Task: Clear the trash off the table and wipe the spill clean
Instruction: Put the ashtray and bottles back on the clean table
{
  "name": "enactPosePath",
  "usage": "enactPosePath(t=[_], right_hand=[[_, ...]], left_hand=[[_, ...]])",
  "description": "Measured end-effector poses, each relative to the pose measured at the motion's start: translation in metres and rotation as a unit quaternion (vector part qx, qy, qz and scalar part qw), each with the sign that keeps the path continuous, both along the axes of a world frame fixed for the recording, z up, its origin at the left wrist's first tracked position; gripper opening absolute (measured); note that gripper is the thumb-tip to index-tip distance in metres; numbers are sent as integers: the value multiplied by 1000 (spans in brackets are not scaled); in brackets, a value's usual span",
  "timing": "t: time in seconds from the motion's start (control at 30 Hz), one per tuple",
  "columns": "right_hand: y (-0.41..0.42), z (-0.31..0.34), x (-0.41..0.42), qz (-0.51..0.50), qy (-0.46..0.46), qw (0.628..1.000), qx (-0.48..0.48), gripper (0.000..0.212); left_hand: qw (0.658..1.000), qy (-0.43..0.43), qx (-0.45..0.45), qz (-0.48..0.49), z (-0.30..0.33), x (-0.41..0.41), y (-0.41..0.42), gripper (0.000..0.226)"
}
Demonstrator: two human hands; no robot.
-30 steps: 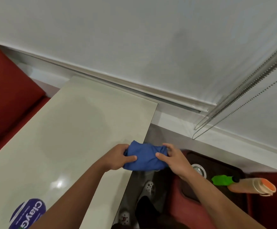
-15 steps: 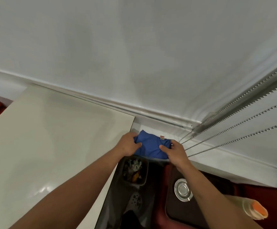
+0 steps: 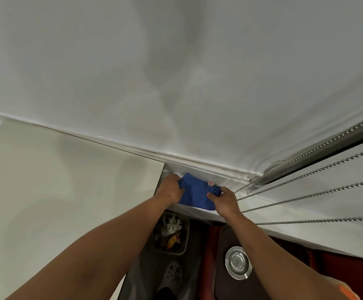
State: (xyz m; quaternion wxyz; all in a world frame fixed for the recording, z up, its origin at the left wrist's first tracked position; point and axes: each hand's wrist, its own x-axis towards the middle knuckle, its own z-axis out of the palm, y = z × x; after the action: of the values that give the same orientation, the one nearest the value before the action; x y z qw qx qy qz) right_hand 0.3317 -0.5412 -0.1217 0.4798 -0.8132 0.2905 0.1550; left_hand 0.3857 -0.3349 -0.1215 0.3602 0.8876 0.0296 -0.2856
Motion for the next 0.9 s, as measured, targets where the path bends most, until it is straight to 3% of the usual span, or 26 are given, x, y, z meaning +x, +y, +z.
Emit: enactPosePath(t=[0.2,0.4,0.6,0.77,0.9], right_hand=[[-10,-13,9,-8,38,999,-36,22],[-14,2,-5,60,42,997,-41,41],[-18,33,-50,137,6,990,-45,57],[-38,34,-109,179,27,983,-22,41],[-64,20,-155,128,36,991,-24,36]], left_hand=[[1000,-15,11,-6,-7,6,-18,34],[999,-18,35,-25,3,-2,-22,43],[998,-56,10,-26,16,-20,-12,22],[997,-59,-51,-13,24,-53,-16,34],[994,-50,-94,-21,22,-90,-28,22]])
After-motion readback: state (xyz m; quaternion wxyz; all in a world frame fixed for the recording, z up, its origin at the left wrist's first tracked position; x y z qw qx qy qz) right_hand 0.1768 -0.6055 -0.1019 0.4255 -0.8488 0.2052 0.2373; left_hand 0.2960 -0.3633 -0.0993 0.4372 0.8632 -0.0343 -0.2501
